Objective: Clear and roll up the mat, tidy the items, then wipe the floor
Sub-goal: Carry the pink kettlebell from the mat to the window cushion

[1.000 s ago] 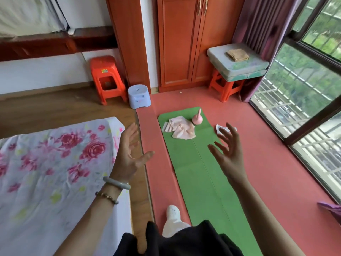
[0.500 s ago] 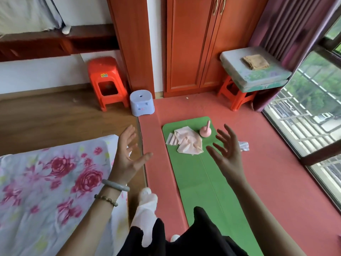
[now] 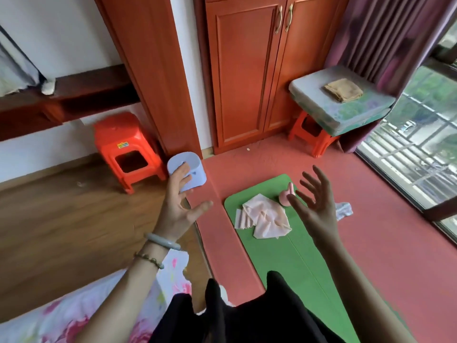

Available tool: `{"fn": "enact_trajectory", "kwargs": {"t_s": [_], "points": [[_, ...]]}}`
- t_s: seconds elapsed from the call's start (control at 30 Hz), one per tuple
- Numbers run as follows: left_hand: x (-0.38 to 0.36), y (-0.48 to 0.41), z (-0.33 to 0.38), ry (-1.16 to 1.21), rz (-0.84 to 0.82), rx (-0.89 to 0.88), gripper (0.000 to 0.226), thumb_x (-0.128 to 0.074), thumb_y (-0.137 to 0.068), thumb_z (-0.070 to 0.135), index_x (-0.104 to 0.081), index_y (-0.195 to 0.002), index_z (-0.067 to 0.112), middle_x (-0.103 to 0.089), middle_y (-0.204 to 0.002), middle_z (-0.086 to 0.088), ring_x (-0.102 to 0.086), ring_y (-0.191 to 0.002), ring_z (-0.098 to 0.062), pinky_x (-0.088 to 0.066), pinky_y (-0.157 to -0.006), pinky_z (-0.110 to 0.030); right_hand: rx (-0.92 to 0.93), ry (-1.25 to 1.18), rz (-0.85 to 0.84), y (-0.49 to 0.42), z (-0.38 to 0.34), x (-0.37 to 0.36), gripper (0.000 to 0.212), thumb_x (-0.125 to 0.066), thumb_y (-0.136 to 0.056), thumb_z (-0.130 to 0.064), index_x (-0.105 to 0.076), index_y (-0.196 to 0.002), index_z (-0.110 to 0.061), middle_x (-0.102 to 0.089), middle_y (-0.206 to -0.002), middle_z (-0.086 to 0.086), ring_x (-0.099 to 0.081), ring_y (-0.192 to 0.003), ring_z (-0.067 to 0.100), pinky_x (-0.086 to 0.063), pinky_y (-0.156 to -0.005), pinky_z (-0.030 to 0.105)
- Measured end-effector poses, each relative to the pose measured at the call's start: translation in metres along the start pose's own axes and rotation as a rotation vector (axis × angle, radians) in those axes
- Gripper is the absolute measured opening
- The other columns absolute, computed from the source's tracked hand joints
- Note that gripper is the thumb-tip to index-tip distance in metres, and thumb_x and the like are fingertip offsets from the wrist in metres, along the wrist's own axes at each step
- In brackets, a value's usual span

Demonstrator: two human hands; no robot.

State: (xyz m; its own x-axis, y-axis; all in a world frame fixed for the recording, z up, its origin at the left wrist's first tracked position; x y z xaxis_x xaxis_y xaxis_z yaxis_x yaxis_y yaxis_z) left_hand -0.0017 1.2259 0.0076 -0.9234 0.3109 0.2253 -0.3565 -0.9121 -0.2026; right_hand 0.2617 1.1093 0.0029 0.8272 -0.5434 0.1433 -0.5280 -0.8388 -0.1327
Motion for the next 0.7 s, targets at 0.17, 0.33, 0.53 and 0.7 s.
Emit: {"fn": "enact_trajectory", "kwargs": {"t_s": [0.17,0.33,0.53,0.7], "points": [[0.009,-0.068,-0.025,0.005,-0.075,0.022,0.084,-0.076,-0.059,0.039,-0.032,-0.131,0.04,-0.035,-0.144,0.002,-0.04,-0.127,-0.003,-0.043,-0.095,-0.019,-0.043,0.032,0.095,-0.043,0.009,-0.023,0.077,-0.071,-0.079,-0.002,-0.031,-0.139,-0.031,-0.048,-0.135,0.002,-0.05,-0.123,0.014,-0.045,-0.101,0.041],[-0.005,-0.136,-0.046,0.013,-0.179,0.02,0.083,-0.079,-0.059,0.046,-0.034,-0.128,0.05,-0.037,-0.141,0.011,-0.04,-0.128,-0.004,-0.041,-0.096,-0.023,-0.071,0.058,0.18,-0.091,0.024,-0.027,0.076,-0.068,-0.08,0.001,-0.03,-0.139,-0.028,-0.048,-0.132,0.001,-0.05,-0.122,0.012,-0.047,-0.099,0.039],[-0.028,-0.235,-0.069,0.006,-0.277,0.016,0.087,-0.074,-0.06,0.041,-0.03,-0.134,0.032,-0.036,-0.137,0.019,-0.04,-0.125,0.005,-0.038,-0.092,-0.009,-0.085,0.049,0.26,-0.172,0.048,-0.039,0.076,-0.069,-0.08,0.0,-0.03,-0.137,-0.032,-0.047,-0.131,0.001,-0.05,-0.122,0.016,-0.046,-0.1,0.042],[-0.053,-0.331,-0.076,-0.023,-0.371,0.025,0.094,-0.075,-0.062,0.04,-0.028,-0.141,0.022,-0.035,-0.141,0.017,-0.039,-0.128,0.0,-0.04,-0.1,-0.025,-0.11,0.018,0.377,-0.25,0.057,-0.039,0.075,-0.069,-0.081,-0.002,-0.03,-0.137,-0.032,-0.048,-0.132,0.001,-0.05,-0.122,0.013,-0.047,-0.099,0.041]]}}
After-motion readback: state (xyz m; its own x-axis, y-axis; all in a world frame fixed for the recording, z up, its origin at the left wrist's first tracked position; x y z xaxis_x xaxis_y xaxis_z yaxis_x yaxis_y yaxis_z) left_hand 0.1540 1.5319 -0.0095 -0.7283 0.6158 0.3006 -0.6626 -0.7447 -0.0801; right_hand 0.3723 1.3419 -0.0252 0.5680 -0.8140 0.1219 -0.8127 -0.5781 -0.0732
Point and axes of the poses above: each hand's wrist, its own y-axis away from the middle knuckle, its own x-axis out of the back of the hand, z = x × y, the point moved 3 cm from there along -y, towards the middle knuckle
